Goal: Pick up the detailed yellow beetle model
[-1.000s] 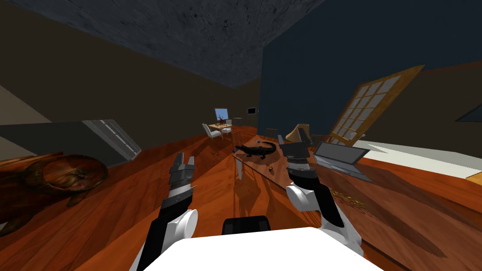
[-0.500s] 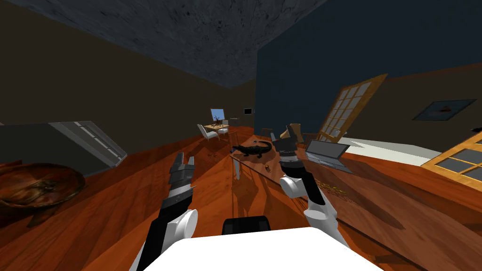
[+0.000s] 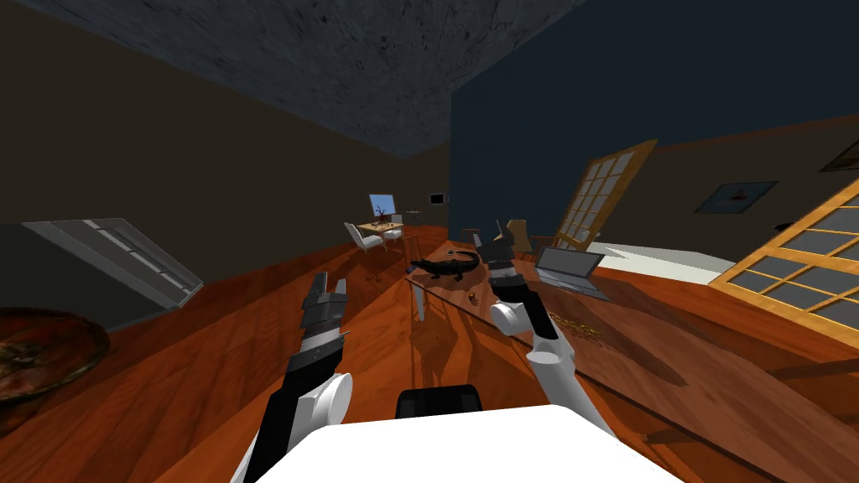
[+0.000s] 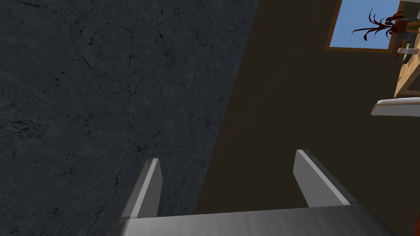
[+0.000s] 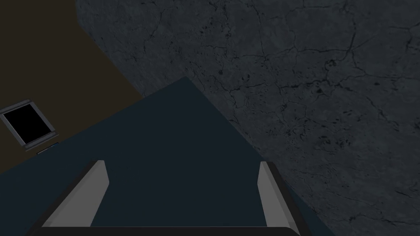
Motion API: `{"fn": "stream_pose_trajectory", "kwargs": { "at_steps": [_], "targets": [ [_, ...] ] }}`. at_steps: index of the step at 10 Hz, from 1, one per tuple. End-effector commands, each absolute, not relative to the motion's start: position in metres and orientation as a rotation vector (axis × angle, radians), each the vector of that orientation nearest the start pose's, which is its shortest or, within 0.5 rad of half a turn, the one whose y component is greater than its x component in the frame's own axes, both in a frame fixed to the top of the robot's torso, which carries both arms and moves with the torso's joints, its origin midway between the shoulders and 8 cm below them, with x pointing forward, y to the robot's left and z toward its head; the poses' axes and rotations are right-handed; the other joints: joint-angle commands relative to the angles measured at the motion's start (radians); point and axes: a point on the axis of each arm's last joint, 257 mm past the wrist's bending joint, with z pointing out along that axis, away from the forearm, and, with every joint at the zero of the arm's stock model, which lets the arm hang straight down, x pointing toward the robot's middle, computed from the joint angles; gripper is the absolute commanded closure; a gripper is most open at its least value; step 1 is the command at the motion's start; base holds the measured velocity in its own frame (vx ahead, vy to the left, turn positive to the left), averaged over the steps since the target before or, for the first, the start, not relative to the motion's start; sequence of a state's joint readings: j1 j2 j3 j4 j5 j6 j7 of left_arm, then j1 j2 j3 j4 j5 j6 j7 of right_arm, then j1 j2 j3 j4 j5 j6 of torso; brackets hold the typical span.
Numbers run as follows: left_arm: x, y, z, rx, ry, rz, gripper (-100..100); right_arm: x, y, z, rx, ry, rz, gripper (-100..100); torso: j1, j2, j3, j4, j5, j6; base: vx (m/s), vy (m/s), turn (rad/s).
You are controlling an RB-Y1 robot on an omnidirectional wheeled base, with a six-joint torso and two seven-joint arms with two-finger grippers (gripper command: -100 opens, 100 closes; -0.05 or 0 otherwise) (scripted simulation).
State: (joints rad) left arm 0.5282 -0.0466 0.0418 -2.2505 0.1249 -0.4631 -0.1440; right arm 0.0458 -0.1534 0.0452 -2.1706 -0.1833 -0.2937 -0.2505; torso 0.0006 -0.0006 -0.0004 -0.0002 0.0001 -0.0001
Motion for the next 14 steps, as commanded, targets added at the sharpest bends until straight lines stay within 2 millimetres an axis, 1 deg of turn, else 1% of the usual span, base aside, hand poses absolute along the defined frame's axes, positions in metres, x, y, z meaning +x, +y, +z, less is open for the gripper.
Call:
{"fn": "stream_pose_trajectory", "kwargs": {
  "at_steps": [1, 2, 3, 4, 6, 7, 8, 9, 10, 11, 12, 13, 14],
  "targets": [
    [0.346, 0.318, -0.006, -0.783, 0.597, -1.171, 0, 0.443, -0.208, 0.098, 0.689, 0.595, 1.882, -100, 0.0, 0.0, 0.0, 0.0, 0.0, 0.0, 0.011, 0.007, -0.148],
    [0.346, 0.318, -0.006, -0.783, 0.598, -1.171, 0, 0.443, -0.207, 0.101, 0.68, 0.591, 1.887, -100, 0.0, 0.0, 0.0, 0.0, 0.0, 0.0, 0.009, 0.011, -0.071],
    [0.346, 0.318, -0.006, -0.783, 0.597, -1.171, 0, 0.461, -0.204, 0.091, 0.733, 0.623, 1.903, -100, 0.0, 0.0, 0.0, 0.0, 0.0, 0.0, 0.013, 0.012, -0.148],
    [0.346, 0.318, -0.006, -0.783, 0.598, -1.171, 0, 0.461, -0.202, 0.097, 0.718, 0.616, 1.911, -100, 0.0, -0.001, 0.0, 0.0, 0.0, 0.0, 0.014, 0.014, -0.08],
    [0.346, 0.318, -0.006, -0.783, 0.598, -1.171, 0, 0.491, -0.193, 0.087, 0.806, 0.662, 1.955, -100, 0.001, -0.002, -0.001, 0.0, 0.0, 0.0, 0.032, 0.025, -0.209],
    [0.346, 0.318, -0.006, -0.783, 0.598, -1.171, 0, 0.499, -0.191, 0.085, 0.815, 0.673, 1.952, -100, 0.001, -0.002, -0.001, -0.001, 0.0, 0.0, 0.031, 0.033, -0.079],
    [0.346, 0.318, -0.006, -0.783, 0.597, -1.171, 0, 0.516, -0.187, 0.079, 0.866, 0.697, 1.972, -100, 0.002, -0.002, -0.001, -0.001, 0.0, 0.0, 0.049, 0.035, -0.139],
    [0.346, 0.318, -0.006, -0.783, 0.598, -1.171, 0, 0.519, -0.187, 0.076, 0.875, 0.704, 1.968, -100, 0.002, -0.003, -0.002, -0.001, 0.0, 0.0, 0.037, 0.026, -0.099],
    [0.346, 0.318, -0.006, -0.783, 0.597, -1.171, 0, 0.534, -0.183, 0.071, 0.928, 0.726, 1.987, -100, 0.001, -0.002, -0.001, -0.001, 0.0, 0.0, 0.047, 0.031, -0.204],
    [0.346, 0.318, -0.006, -0.783, 0.598, -1.171, 0, 0.539, -0.184, 0.065, 0.944, 0.735, 1.979, -100, 0.001, -0.003, -0.002, -0.001, 0.0, 0.0, 0.045, 0.035, -0.082],
    [0.346, 0.318, -0.006, -0.783, 0.597, -1.171, 0, 0.553, -0.18, 0.062, 0.997, 0.755, 1.997, -100, 0.001, -0.003, -0.002, -0.001, 0.0, 0.0, 0.054, 0.047, -0.137],
    [0.346, 0.318, -0.006, -0.783, 0.598, -1.171, 0, 0.558, -0.181, 0.053, 1.017, 0.764, 1.987, -100, 0.002, -0.003, -0.002, -0.001, 0.0, 0.0, 0.037, 0.046, -0.107],
    [0.346, 0.318, -0.006, -0.783, 0.597, -1.171, 0, 0.571, -0.178, 0.05, 1.074, 0.781, 2.004, -100, 0.002, -0.003, -0.002, -0.001, 0.0, 0.0, 0.054, 0.054, -0.205]
  ]
}}
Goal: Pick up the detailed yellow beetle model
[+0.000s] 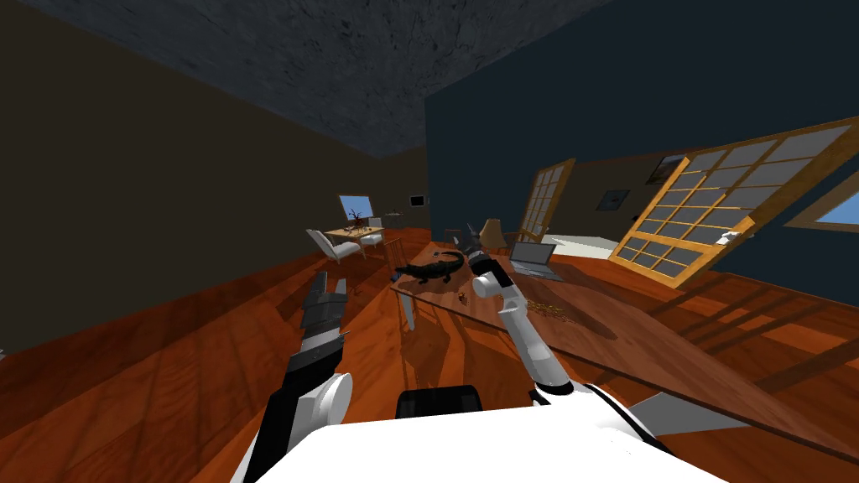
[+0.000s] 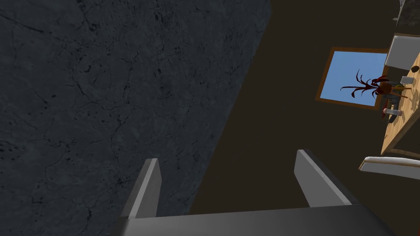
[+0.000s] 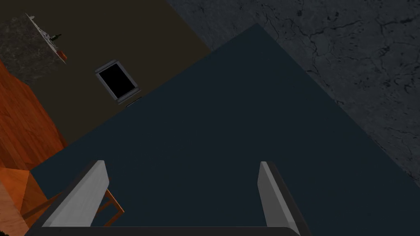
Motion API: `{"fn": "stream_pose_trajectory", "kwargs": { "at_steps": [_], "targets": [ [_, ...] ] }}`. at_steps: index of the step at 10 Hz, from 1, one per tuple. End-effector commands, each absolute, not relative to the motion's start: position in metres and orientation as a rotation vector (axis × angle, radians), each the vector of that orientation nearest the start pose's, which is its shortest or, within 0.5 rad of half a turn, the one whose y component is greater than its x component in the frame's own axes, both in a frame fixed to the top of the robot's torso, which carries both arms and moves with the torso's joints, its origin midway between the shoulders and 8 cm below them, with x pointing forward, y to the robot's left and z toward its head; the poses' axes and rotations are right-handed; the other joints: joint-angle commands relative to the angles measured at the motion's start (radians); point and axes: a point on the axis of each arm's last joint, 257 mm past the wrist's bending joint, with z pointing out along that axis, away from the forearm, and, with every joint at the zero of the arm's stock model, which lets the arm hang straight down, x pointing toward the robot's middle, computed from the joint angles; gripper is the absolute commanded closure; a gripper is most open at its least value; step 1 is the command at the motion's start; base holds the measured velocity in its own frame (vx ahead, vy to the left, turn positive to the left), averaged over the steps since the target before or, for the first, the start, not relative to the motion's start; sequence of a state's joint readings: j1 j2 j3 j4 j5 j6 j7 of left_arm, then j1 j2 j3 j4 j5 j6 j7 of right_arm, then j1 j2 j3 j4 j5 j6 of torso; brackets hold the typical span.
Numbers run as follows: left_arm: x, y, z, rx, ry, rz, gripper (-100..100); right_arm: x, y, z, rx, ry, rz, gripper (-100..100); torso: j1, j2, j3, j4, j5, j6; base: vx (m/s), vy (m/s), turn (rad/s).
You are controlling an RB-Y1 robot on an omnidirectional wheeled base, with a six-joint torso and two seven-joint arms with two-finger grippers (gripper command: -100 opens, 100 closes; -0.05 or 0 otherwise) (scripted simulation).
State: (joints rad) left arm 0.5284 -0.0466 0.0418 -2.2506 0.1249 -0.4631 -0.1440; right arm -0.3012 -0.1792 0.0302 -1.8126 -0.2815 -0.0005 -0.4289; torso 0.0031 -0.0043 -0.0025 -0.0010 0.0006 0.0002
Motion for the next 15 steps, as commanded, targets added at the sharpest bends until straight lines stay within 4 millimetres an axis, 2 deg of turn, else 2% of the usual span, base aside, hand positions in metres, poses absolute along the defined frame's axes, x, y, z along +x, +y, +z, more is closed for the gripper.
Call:
{"fn": "stream_pose_trajectory", "kwargs": {
  "at_steps": [1, 2, 6, 8, 9, 12, 13, 14, 15],
  "targets": [
    [0.346, 0.318, -0.006, -0.783, 0.598, -1.171, 0, 0.578, -0.181, 0.036, 1.106, 0.795, 1.985, -100, 0.0, 0.0, 0.0, 0.0, 0.0, 0.0, 0.052, 0.048, -0.093],
    [0.346, 0.318, -0.006, -0.783, 0.597, -1.171, 0, 0.593, -0.18, 0.027, 1.174, 0.808, 1.995, -100, 0.0, 0.0, 0.0, 0.0, 0.0, -0.001, 0.073, 0.04, -0.186],
    [0.346, 0.318, -0.006, -0.783, 0.597, -1.171, 0, 0.625, -0.184, -0.01, 1.367, 0.843, 1.976, -100, 0.0, -0.001, 0.0, 0.0, 0.0, 0.0, 0.065, 0.059, -0.143],
    [0.346, 0.318, -0.006, -0.782, 0.597, -1.171, 0, 0.639, -0.189, -0.035, 1.483, 0.859, 1.951, -100, 0.0, -0.001, 0.0, 0.0, 0.0, -0.001, 0.063, 0.066, -0.137],
    [0.346, 0.318, -0.006, -0.783, 0.597, -1.171, 0, 0.643, -0.191, -0.052, 1.526, 0.875, 1.921, -100, 0.001, -0.001, -0.001, 0.0, 0.0, 0.0, 0.061, 0.061, -0.093],
    [0.346, 0.318, -0.006, -0.782, 0.597, -1.171, 0, 0.66, -0.202, -0.088, 1.718, 0.865, 1.885, -100, 0.0, -0.001, -0.001, -0.001, 0.0, -0.001, 0.076, 0.074, -0.143],
    [0.346, 0.318, -0.006, -0.783, 0.597, -1.171, 0, 0.662, -0.204, -0.107, 1.765, 0.88, 1.848, -100, 0.001, -0.002, -0.001, -0.001, 0.0, 0.0, 0.065, 0.079, -0.116],
    [0.346, 0.318, -0.006, -0.782, 0.597, -1.171, 0, 0.662, -0.205, -0.111, 1.773, 0.881, 1.841, -100, 0.001, -0.001, -0.001, -0.001, 0.0, -0.001, 0.025, 0.023, -0.011],
    [0.346, 0.318, -0.005, -0.782, 0.597, -1.171, 0, 0.666, -0.211, -0.127, 1.868, 0.868, 1.818, -100, -0.002, 0.001, 0.0, 0.0, 0.0, -0.001, 0.053, 0.036, -0.151]
  ]
}}
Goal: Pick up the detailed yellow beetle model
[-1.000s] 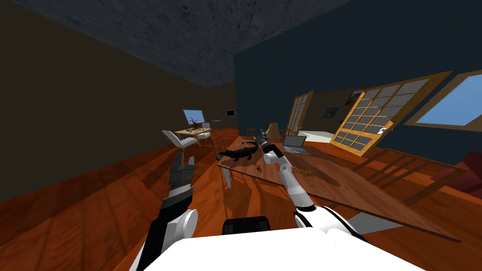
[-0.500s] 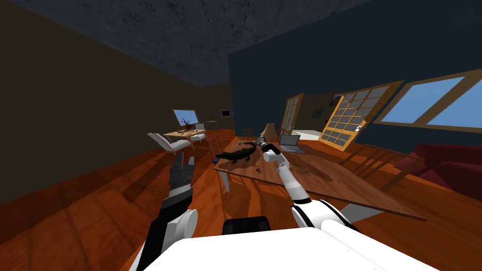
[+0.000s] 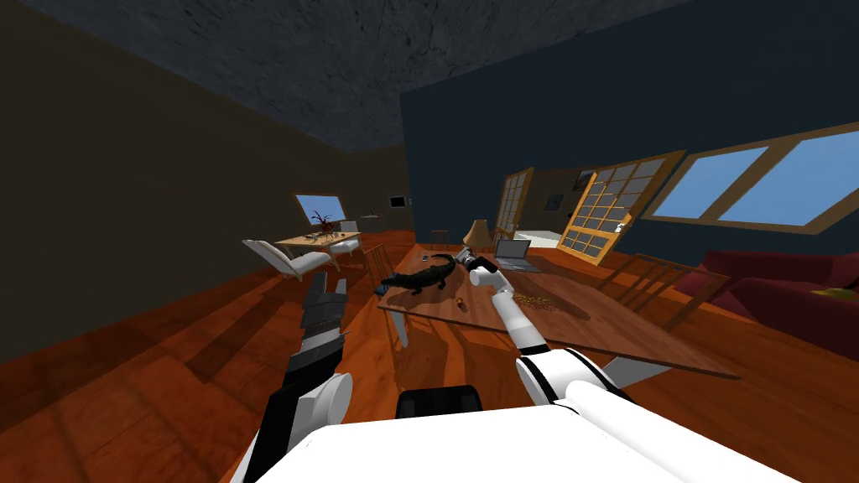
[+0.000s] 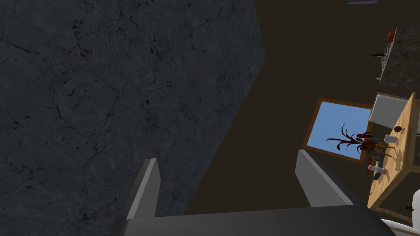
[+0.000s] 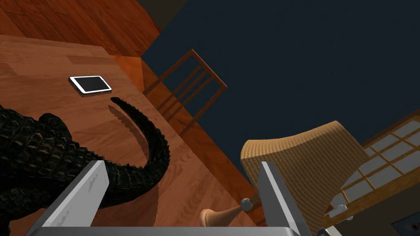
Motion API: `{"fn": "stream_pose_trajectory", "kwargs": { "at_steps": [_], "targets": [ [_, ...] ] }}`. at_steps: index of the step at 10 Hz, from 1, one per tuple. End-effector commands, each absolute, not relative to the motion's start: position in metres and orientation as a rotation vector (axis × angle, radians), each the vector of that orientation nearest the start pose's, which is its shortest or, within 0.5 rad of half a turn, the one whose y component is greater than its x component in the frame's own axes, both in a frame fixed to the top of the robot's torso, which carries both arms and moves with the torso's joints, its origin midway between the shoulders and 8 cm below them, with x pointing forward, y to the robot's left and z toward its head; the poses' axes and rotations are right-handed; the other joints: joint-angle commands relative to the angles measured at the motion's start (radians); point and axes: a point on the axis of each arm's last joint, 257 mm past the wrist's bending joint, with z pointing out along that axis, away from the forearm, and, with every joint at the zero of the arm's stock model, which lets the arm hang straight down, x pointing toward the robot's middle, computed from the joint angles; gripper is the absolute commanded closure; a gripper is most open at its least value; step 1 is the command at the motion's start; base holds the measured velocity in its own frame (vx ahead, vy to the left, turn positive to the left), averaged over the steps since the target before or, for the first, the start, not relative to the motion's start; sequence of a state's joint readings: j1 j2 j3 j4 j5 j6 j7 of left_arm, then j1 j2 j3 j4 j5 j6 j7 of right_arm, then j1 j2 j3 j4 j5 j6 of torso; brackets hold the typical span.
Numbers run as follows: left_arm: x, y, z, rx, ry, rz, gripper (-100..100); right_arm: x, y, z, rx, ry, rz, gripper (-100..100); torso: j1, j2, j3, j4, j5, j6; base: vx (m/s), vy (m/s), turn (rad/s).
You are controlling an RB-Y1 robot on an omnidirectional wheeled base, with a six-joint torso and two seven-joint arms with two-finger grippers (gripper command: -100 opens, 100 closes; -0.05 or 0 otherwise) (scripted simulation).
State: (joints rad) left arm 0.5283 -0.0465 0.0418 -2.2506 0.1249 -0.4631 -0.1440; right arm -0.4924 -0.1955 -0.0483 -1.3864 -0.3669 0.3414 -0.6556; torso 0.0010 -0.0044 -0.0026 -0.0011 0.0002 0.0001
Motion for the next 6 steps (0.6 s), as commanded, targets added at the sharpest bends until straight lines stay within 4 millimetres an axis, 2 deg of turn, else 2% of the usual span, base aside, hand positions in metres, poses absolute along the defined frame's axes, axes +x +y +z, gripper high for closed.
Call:
{"fn": "stream_pose_trajectory", "kwargs": {
  "at_steps": [1, 2, 3, 5, 6],
  "targets": [
    [0.346, 0.318, -0.006, -0.783, 0.598, -1.171, 0, 0.667, -0.213, -0.138, -2.428, -1.119, -2.309, -100, 0.0, 0.0, 0.0, 0.0, 0.0, 0.0, 0.061, 0.056, -0.115],
    [0.346, 0.318, -0.006, -0.782, 0.597, -1.171, 0, 0.668, -0.22, -0.158, -2.489, -1.064, -2.2, -100, 0.001, -0.001, 0.0, 0.0, 0.0, 0.0, 0.078, 0.082, -0.166],
    [0.346, 0.318, -0.006, -0.783, 0.597, -1.171, 0, 0.668, -0.218, -0.148, -2.467, -1.064, -2.23, -100, 0.002, -0.001, -0.001, 0.0, 0.0, 0.0, 0.062, 0.074, -0.116],
    [0.346, 0.318, -0.005, -0.782, 0.597, -1.171, 0, 0.668, -0.223, -0.172, -2.516, -1.064, -2.161, -100, 0.0, 0.001, 0.0, 0.0, 0.0, -0.001, 0.018, 0.02, 0.012],
    [0.346, 0.318, -0.005, -0.782, 0.597, -1.171, 0, 0.668, -0.223, -0.174, -2.521, -1.064, -2.154, -100, -0.002, 0.002, 0.001, 0.0, 0.0, -0.001, -0.005, -0.007, 0.001]
  ]
}}
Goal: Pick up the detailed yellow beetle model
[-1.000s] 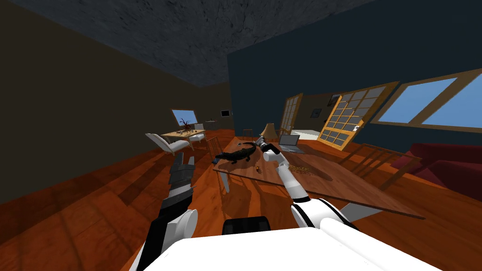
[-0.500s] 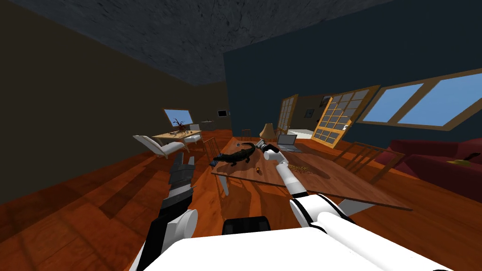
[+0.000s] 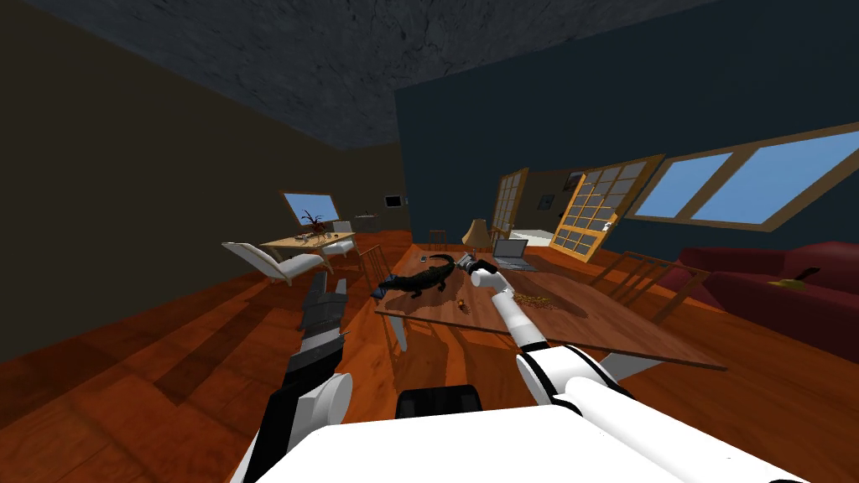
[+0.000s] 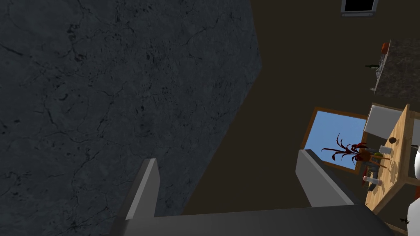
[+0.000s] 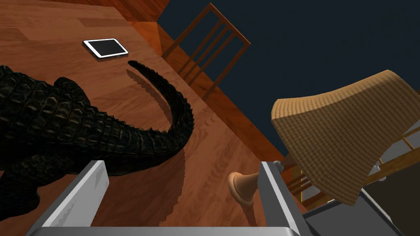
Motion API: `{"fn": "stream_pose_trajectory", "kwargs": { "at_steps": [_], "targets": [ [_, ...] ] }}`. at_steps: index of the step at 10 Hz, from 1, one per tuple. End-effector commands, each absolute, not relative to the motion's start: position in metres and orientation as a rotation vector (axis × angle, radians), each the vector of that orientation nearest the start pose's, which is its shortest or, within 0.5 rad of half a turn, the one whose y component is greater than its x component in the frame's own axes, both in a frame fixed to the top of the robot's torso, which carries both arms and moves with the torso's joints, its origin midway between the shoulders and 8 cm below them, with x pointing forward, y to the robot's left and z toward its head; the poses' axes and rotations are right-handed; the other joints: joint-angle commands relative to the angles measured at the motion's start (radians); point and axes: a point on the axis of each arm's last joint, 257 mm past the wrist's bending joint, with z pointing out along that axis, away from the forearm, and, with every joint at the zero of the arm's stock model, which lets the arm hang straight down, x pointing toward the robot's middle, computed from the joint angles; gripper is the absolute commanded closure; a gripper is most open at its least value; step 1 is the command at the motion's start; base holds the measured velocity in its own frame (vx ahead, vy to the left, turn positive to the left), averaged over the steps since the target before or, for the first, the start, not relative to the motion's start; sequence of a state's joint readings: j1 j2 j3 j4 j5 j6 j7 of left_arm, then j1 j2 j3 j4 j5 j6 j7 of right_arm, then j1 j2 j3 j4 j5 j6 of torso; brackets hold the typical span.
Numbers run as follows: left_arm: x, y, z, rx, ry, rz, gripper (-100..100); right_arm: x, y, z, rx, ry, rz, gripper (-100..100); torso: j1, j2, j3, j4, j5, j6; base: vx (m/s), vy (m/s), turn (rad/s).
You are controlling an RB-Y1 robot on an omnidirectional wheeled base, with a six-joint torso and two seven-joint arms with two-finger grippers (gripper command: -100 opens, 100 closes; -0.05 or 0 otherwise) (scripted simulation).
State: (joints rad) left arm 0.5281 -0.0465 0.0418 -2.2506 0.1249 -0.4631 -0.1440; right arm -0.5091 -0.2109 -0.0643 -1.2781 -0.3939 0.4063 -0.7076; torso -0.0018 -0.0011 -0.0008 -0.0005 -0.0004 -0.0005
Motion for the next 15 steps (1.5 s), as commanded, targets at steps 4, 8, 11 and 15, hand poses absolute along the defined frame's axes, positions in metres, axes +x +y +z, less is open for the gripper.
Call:
{"fn": "stream_pose_trajectory", "kwargs": {
  "at_steps": [4, 8, 11, 15],
  "targets": [
    [0.346, 0.318, -0.006, -0.783, 0.597, -1.171, 0, 0.661, -0.241, -0.238, -2.665, -0.936, -1.871, -100, 0.005, -0.004, -0.002, -0.001, 0.001, 0.0, 0.062, 0.068, -0.134],
    [0.346, 0.318, -0.006, -0.783, 0.597, -1.171, 0, 0.64, -0.258, -0.302, -2.777, -0.791, -1.592, -100, 0.006, -0.006, -0.003, -0.001, 0.001, 0.0, 0.073, 0.092, -0.121],
    [0.346, 0.318, -0.006, -0.782, 0.597, -1.171, 0, 0.629, -0.264, -0.326, -2.811, -0.719, -1.478, -100, 0.003, -0.003, -0.002, -0.001, 0.001, 0.0, 0.036, 0.05, -0.064],
    [0.346, 0.318, -0.005, -0.782, 0.597, -1.171, 0, 0.611, -0.27, -0.359, -2.852, -0.642, -1.334, -100, 0.004, -0.003, -0.002, -0.001, 0.001, 0.0, 0.036, 0.053, -0.053]
  ]
}}
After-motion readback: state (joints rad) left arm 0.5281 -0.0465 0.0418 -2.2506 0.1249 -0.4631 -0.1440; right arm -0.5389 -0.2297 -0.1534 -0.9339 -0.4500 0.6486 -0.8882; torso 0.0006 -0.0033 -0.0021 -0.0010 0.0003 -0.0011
